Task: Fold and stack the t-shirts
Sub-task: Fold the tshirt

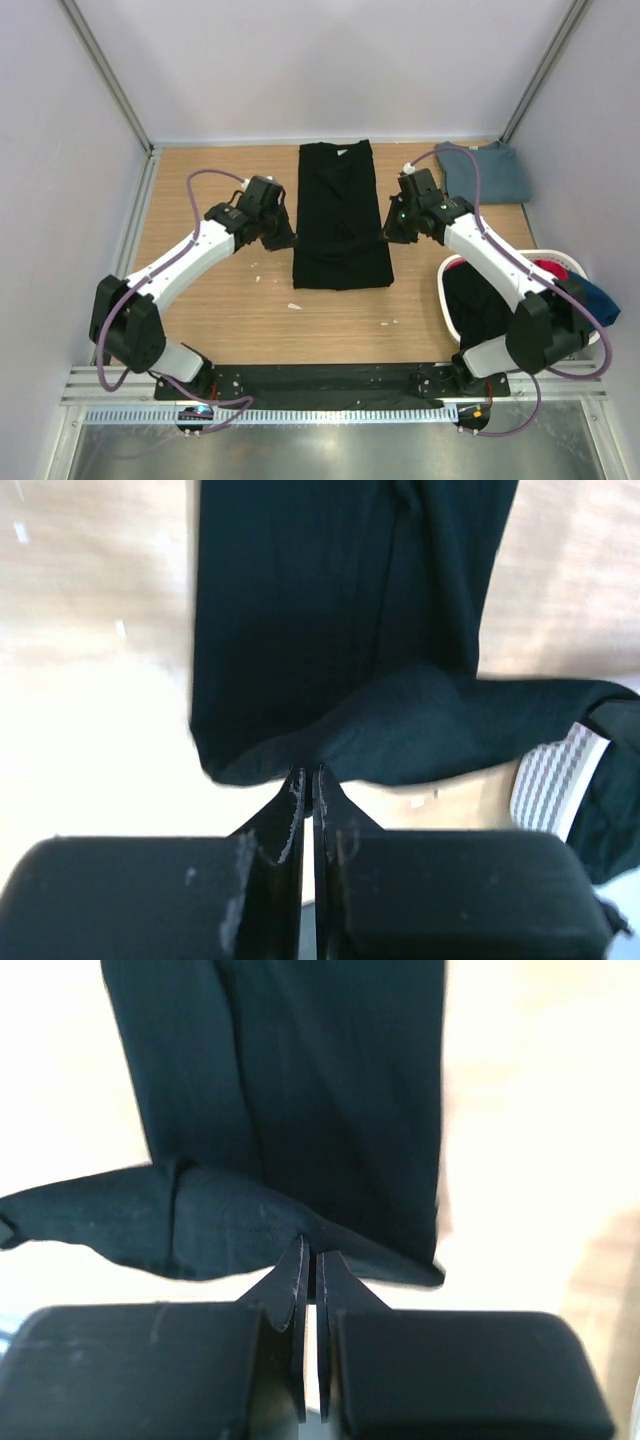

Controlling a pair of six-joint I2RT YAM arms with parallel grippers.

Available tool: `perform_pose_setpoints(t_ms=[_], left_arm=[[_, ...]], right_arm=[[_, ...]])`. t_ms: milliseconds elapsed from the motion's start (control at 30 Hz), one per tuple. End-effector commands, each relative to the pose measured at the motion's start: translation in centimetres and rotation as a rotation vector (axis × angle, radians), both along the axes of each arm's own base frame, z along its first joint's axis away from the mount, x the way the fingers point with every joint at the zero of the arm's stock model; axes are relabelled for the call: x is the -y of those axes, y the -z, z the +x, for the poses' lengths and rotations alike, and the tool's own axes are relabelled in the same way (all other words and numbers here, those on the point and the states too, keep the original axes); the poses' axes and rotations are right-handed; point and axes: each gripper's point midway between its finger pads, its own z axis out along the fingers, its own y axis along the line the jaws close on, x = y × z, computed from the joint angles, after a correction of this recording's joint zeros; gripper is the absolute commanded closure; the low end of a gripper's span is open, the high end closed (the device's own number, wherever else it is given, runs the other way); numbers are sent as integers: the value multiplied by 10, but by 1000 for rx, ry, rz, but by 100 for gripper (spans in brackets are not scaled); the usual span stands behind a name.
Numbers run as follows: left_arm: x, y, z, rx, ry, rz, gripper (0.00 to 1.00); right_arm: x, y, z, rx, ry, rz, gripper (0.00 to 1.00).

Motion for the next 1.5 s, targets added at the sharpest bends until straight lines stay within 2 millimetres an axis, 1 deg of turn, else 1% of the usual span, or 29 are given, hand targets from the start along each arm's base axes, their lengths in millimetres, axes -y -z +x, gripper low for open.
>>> perform_pose_setpoints(t_ms=[0, 33, 67, 100, 133, 200, 233, 300, 367, 400, 500, 600, 633, 667, 767, 800, 833, 867, 900, 933, 1000, 1033, 1100, 1300, 1333, 1367, 1400, 1433, 1467], left_arm=[[6, -24, 43, 127, 20, -35, 100], [4, -26, 52, 136, 3, -42, 100], [4, -24, 58, 138, -5, -45, 100], [7, -30, 67, 159, -12, -59, 100], [7, -20, 74, 141, -18, -55, 100], [12, -20, 84, 151, -17, -68, 100], [12, -9, 89, 134, -21, -58, 100], [13, -6, 97, 139, -29, -60, 100], [11, 6, 104, 128, -44, -46, 100], [9, 8, 109, 126, -55, -46, 100], [4, 13, 120, 128, -78, -54, 100], [4, 14, 132, 133, -89, -57, 100], [5, 9, 137, 145, -88, -63, 100], [6, 16, 140, 134, -82, -59, 100], [8, 14, 153, 145, -76, -64, 100], [9, 20, 156, 134, -76, -60, 100], [9, 22, 159, 133, -75, -58, 100], [9, 22, 162, 135, -75, -58, 100], [8, 32, 164, 117, -78, -51, 100], [7, 34, 166, 114, -83, -49, 100], [7, 37, 170, 106, -84, -51, 100], [6, 42, 171, 97, -89, -48, 100], [4, 48, 174, 87, -93, -41, 100], [-1, 67, 181, 61, -96, -24, 100], [1, 65, 183, 64, -81, -34, 100], [0, 70, 184, 53, -79, -34, 100], [2, 70, 184, 51, -74, -39, 96], [1, 67, 186, 58, -72, -43, 86], [1, 61, 189, 78, -61, -41, 63]], right_arm=[[0, -20, 45, 129, -33, 2, 99], [2, -20, 53, 142, -24, 3, 99], [5, -13, 62, 130, -16, -2, 99], [5, -10, 67, 128, -14, -2, 99], [5, -9, 73, 129, -13, 1, 99], [4, -4, 85, 131, -8, 8, 99], [2, -4, 93, 154, 2, 14, 99], [2, 2, 104, 147, 16, 29, 99], [4, 1, 116, 160, 32, 39, 99], [5, 9, 120, 133, 33, 50, 99], [9, 17, 129, 119, 36, 54, 99], [6, 16, 139, 131, 27, 64, 99], [4, 18, 145, 130, 24, 64, 99], [3, 17, 148, 132, 21, 64, 99], [4, 25, 158, 113, 10, 42, 99], [3, 27, 160, 110, 4, 38, 99], [5, 36, 162, 91, 6, 27, 99], [4, 34, 166, 98, 4, 26, 99], [5, 36, 169, 99, 7, 22, 99], [6, 36, 173, 101, 9, 21, 99], [8, 46, 177, 84, 14, 15, 99], [8, 45, 180, 86, 15, 15, 99], [11, 57, 182, 60, 19, 0, 99], [17, 73, 192, 34, 28, -11, 99], [16, 71, 194, 37, 29, -10, 97], [17, 72, 194, 33, 30, -12, 86], [17, 71, 194, 30, 31, -14, 79], [17, 67, 196, 39, 31, -12, 71], [17, 62, 198, 50, 28, -11, 57]])
